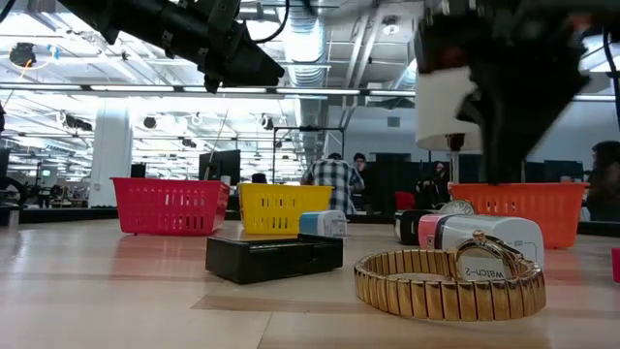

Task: Pick & Place Office items
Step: Put the white wrist watch into the red bin

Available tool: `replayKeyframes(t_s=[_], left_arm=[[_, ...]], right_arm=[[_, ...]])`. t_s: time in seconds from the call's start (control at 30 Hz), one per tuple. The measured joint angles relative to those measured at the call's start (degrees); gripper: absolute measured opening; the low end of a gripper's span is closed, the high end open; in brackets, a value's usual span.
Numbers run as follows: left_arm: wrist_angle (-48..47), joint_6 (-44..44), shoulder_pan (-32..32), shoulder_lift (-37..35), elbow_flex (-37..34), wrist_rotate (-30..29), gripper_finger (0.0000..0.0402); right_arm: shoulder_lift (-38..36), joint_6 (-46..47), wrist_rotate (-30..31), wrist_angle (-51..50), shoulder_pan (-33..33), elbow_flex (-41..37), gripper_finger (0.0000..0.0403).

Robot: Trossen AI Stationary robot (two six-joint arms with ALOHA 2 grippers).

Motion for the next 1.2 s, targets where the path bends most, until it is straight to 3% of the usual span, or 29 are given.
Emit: replayKeyframes(t_s=[0.37, 1.2], left_arm=[[0.39, 0.01, 0.0, 0.02, 0.0, -0.01, 0.0127], [0.37, 0.0, 0.0, 0.02, 0.0, 0.0, 0.0127]], right_arm=[[0.74, 1.25, 3.32, -0.88, 0.37, 0.0, 0.0085], [0.7, 2.01, 3.28, 3.43, -0.2, -3.52, 0.0083]])
